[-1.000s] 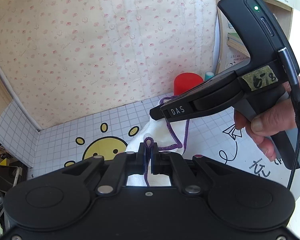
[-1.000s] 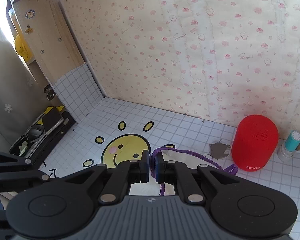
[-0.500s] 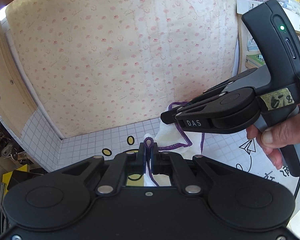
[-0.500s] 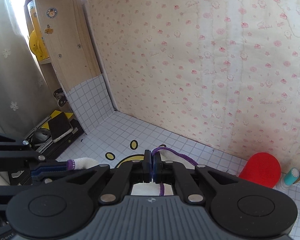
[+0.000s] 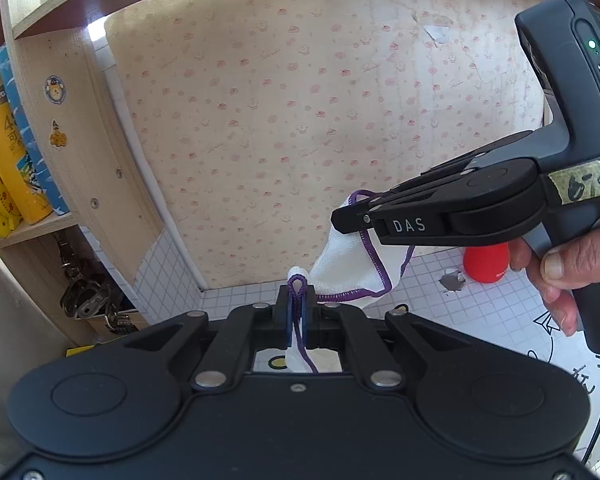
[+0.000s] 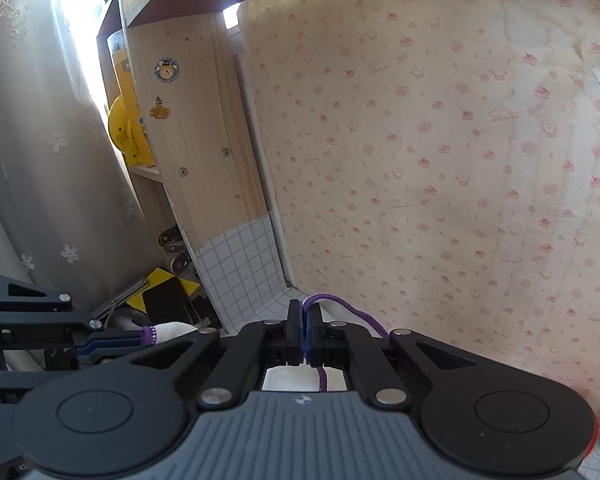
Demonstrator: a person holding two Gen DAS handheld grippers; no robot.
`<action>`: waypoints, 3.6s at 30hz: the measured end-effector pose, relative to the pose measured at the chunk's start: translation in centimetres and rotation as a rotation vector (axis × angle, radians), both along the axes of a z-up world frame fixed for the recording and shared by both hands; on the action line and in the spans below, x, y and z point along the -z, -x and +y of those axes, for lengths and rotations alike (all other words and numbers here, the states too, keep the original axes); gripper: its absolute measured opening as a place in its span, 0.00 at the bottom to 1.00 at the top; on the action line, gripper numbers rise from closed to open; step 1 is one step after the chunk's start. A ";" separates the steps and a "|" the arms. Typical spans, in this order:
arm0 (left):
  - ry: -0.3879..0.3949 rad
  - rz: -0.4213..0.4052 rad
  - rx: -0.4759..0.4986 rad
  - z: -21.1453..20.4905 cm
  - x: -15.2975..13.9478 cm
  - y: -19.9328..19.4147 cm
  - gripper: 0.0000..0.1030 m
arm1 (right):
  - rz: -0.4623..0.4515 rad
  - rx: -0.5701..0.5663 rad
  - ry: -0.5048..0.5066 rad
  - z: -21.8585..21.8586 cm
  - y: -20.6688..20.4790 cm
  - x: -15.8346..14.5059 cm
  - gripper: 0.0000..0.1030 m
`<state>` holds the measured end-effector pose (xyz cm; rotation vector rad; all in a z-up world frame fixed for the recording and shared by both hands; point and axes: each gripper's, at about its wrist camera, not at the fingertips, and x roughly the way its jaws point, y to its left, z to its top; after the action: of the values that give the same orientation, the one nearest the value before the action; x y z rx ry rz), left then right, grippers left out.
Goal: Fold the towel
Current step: 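Lift the towel by the purple loop with both grippers, then lower the towel onto the floor with both grippers, spreading it flat, then open both grippers to release the towel's purple edge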
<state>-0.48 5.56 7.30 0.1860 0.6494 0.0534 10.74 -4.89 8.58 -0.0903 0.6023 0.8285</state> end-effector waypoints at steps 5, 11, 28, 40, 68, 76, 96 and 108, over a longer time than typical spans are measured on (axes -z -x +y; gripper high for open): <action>-0.011 -0.010 -0.025 1.8 -0.8 0.4 0.05 | -0.009 -0.031 -0.015 2.4 0.1 -0.6 0.01; -0.030 -0.025 -0.068 4.2 -1.7 0.8 0.05 | -0.024 -0.066 -0.025 5.0 0.4 -1.4 0.01; -0.088 -0.077 -0.111 6.1 -4.4 1.3 0.05 | -0.091 -0.116 -0.083 8.8 0.7 -4.3 0.01; -0.056 0.065 0.056 -0.8 0.7 0.1 0.05 | 0.013 -0.039 0.019 2.6 0.6 0.7 0.01; -0.006 0.308 0.316 -13.0 9.1 1.6 0.05 | 0.226 0.121 0.194 -10.4 2.2 11.1 0.01; -0.012 0.344 0.366 -14.4 10.1 2.4 0.05 | 0.251 0.105 0.225 -11.3 2.7 12.3 0.01; 0.012 0.378 0.512 -17.6 12.3 4.5 0.46 | 0.347 0.213 0.343 -15.4 3.3 15.7 0.33; -0.007 0.313 0.477 -16.5 11.7 3.7 0.51 | 0.343 0.339 0.290 -18.3 1.2 14.5 0.35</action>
<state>-4.21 -10.96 -4.39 0.3567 0.9014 -0.4403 9.52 -23.14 -5.91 -0.1074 1.0286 0.4239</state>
